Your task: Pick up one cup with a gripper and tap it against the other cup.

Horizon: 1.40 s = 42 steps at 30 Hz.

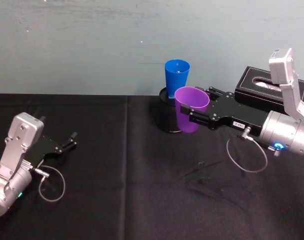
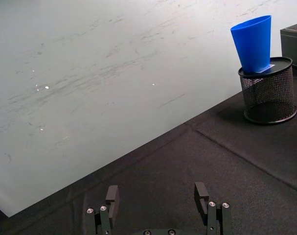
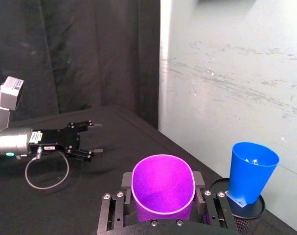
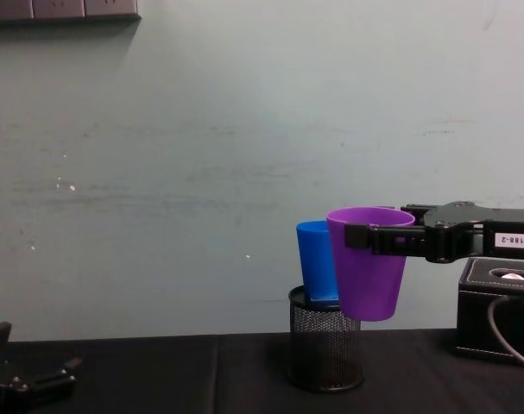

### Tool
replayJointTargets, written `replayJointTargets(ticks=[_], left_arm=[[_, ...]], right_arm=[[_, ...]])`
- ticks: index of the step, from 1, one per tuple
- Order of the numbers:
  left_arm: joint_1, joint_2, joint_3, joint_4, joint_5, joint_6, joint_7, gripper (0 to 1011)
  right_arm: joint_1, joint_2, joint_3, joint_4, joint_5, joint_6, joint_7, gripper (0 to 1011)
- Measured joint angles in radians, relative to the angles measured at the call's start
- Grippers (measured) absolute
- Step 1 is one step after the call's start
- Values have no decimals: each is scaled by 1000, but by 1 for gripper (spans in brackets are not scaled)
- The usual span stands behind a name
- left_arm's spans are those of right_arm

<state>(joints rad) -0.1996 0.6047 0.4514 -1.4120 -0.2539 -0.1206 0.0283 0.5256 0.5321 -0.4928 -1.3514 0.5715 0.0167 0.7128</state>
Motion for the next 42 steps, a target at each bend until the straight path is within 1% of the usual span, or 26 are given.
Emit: replayJointTargets(ticks=[42], left_arm=[[0, 0, 0, 0, 0, 0, 0, 1011]], right_arm=[[0, 0, 0, 0, 0, 0, 0, 726]])
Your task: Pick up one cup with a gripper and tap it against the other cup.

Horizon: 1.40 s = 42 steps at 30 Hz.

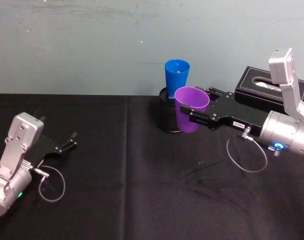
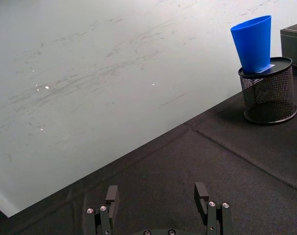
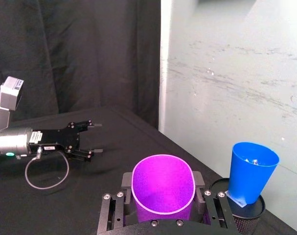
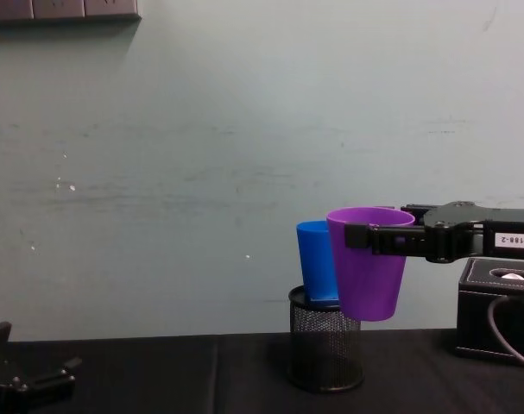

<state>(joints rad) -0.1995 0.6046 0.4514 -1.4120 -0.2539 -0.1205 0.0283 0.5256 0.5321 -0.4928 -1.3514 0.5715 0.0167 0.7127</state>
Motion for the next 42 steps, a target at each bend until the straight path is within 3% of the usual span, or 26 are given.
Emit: replayJointTargets(ticks=[19, 42], left_arm=[[0, 0, 0, 0, 0, 0, 0, 1011], [0, 0, 0, 0, 0, 0, 0, 1011]], right_arm=[[7, -6, -14, 3, -19, 4, -22, 726], [76, -85, -20, 106, -68, -8, -75, 726]])
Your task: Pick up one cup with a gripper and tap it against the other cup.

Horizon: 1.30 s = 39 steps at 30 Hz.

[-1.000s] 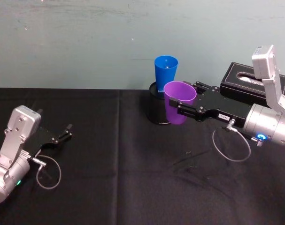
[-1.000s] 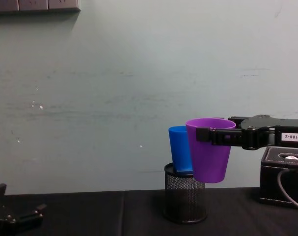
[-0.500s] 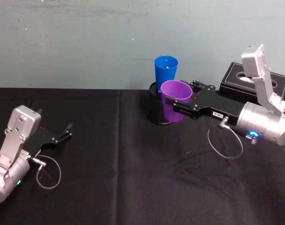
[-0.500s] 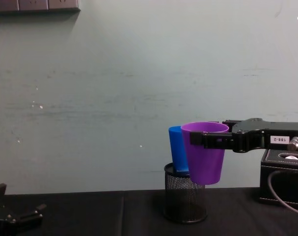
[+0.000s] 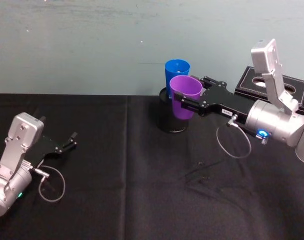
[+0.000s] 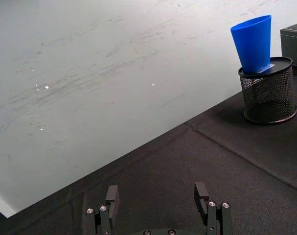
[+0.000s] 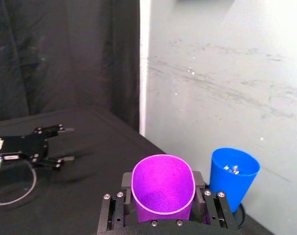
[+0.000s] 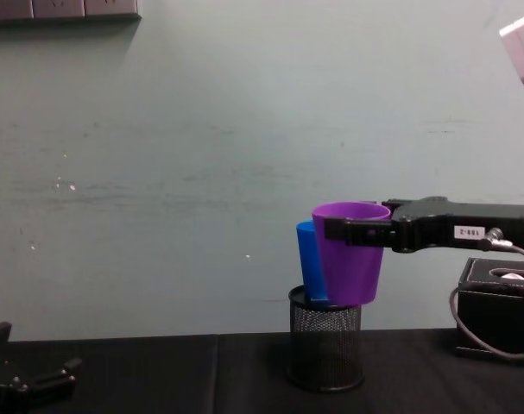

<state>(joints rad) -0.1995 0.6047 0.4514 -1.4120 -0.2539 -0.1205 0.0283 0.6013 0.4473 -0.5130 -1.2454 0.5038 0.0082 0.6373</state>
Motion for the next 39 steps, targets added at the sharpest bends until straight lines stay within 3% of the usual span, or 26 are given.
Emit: replayJointTargets(ticks=[17, 31, 39], left_arm=[[0, 0, 0, 0, 0, 0, 0, 1011], [0, 0, 0, 0, 0, 0, 0, 1011], [0, 0, 0, 0, 0, 0, 0, 1011]], right_arm=[[47, -66, 13, 103, -35, -18, -22, 726], [120, -128, 22, 228, -40, -14, -6, 726], [149, -152, 22, 265, -58, -14, -13, 726]])
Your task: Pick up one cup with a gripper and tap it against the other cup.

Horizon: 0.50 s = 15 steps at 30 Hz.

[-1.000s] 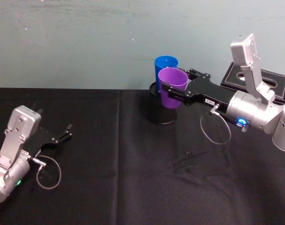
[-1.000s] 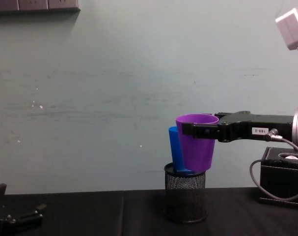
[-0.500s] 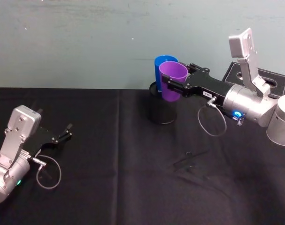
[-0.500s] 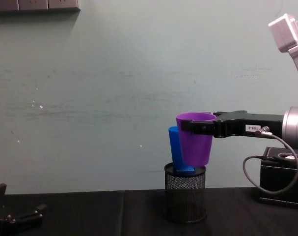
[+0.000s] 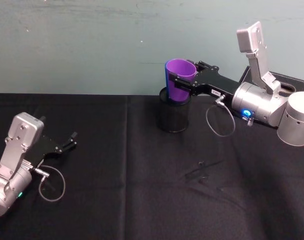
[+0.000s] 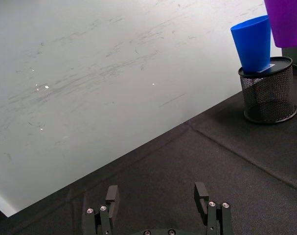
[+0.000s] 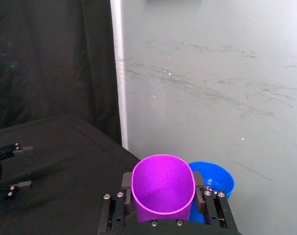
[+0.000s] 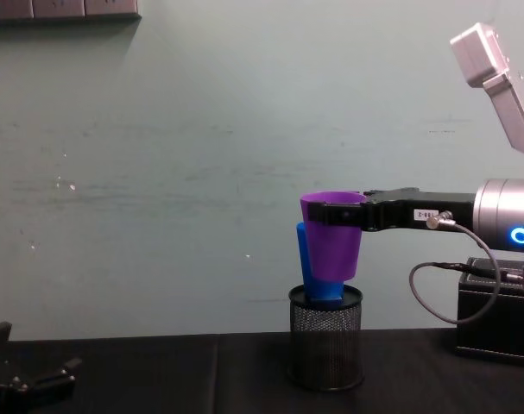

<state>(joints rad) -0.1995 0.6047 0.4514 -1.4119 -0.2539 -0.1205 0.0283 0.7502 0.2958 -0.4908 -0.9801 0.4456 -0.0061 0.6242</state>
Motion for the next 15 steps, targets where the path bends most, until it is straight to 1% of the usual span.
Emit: replayJointTargets(ticks=[12, 15], left_arm=[[0, 0, 0, 0, 0, 0, 0, 1011], [0, 0, 0, 0, 0, 0, 0, 1011]], right_arm=[[33, -26, 6, 43, -21, 0, -7, 726], [45, -36, 11, 67, -23, 0, -8, 726]])
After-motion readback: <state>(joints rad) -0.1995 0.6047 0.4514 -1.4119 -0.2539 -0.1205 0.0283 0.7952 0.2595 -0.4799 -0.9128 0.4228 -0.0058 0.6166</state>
